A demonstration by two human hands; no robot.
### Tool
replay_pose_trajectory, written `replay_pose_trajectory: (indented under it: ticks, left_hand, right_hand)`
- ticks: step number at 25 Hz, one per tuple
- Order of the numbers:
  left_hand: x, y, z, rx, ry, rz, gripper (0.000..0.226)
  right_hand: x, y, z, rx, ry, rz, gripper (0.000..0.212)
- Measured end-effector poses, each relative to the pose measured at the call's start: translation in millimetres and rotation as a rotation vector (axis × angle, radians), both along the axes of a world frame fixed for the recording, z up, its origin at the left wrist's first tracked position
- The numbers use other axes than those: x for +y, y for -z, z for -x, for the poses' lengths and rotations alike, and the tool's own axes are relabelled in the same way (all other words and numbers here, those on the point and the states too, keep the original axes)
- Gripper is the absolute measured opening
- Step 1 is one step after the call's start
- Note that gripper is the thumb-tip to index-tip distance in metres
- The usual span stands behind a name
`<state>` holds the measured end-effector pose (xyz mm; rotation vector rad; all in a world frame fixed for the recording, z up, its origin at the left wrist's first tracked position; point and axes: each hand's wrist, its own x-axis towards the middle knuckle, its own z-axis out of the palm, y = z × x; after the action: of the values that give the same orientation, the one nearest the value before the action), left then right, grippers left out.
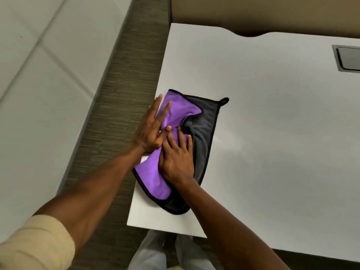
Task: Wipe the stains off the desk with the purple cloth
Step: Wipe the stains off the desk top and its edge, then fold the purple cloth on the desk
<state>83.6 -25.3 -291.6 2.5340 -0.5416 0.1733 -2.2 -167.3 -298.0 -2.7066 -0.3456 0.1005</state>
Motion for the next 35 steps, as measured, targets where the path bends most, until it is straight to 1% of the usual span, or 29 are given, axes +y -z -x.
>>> replay_pose_trajectory:
  ticks: [2, 3, 7, 10, 12, 13, 14, 15, 16, 17, 18, 19, 20, 22, 23, 25, 27, 28, 31, 35]
  left_hand:
    - [4, -2, 19, -0.039, 0.073, -0.088, 0.072]
    - [7, -1, 34, -0.031, 0.084, -0.089, 0.072]
    - [12, 2, 102, 0.076, 0.061, 0.029, 0.071]
    - [7, 1, 128, 0.117, 0.107, 0.046, 0.07]
    - [2, 0, 136, 0.114, 0.149, 0.036, 0.069]
    - [-1, -1, 137, 0.116, 0.147, 0.034, 0.069]
    - [-4, -2, 136, 0.115, 0.125, 0.035, 0.067]
    - [-8, -4, 132, 0.102, 0.091, 0.034, 0.064]
    - [-12, -8, 124, 0.077, 0.059, 0.029, 0.06]
    - [-17, -13, 113, 0.051, 0.039, 0.015, 0.056]
    - [-22, -20, 100, 0.032, 0.033, -0.008, 0.052]
    - [-29, -28, 87, 0.03, 0.044, -0.039, 0.05]
    - [-36, -37, 74, 0.053, 0.072, -0.071, 0.049]
    - [-51, -49, 53, 0.142, 0.162, -0.146, 0.052]
    - [-58, -51, 46, 0.192, 0.202, -0.193, 0.053]
    - [-71, -55, 34, 0.268, 0.251, -0.269, 0.049]
    - [-80, -59, 26, 0.302, 0.273, -0.309, 0.044]
    - [-83, -61, 24, 0.32, 0.281, -0.316, 0.044]
    - [-87, -64, 18, 0.4, 0.324, -0.315, 0.039]
    - [-92, -71, 9, 0.49, 0.374, -0.231, 0.028]
  right_hand:
    - [-9, 1, 14, -0.031, -0.096, -0.003, 0.056]
    - [-14, 2, 23, -0.04, -0.138, -0.009, 0.056]
    - [-28, 2, 68, -0.048, -0.197, -0.011, 0.06]
    - [-41, -2, 104, 0.036, -0.201, 0.011, 0.062]
    - [-52, -5, 121, 0.076, -0.259, 0.017, 0.061]
    - [-59, -10, 124, 0.109, -0.28, -0.041, 0.059]
    - [-63, -17, 123, 0.145, -0.264, -0.168, 0.055]
    - [-65, -26, 119, 0.147, -0.177, -0.341, 0.045]
    - [-65, -36, 110, 0.091, 0.002, -0.497, 0.03]
    - [-66, -43, 96, 0.018, 0.23, -0.591, 0.018]
    - [-67, -51, 80, -0.022, 0.45, -0.606, 0.021]
    - [-69, -58, 65, 0.002, 0.612, -0.558, 0.03]
    - [-70, -62, 51, 0.056, 0.694, -0.487, 0.039]
    - [-67, -64, 31, 0.209, 0.729, -0.387, 0.055]
    - [-67, -62, 25, 0.278, 0.747, -0.397, 0.055]
    - [-68, -58, 16, 0.33, 0.817, -0.497, 0.041]
    - [-75, -57, 12, 0.353, 0.895, -0.604, 0.024]
    - [-78, -59, 11, 0.364, 0.923, -0.644, 0.022]
    - [-81, -64, 12, 0.333, 0.925, -0.736, 0.025]
    - [-82, -69, 15, 0.235, 0.901, -0.919, 0.028]
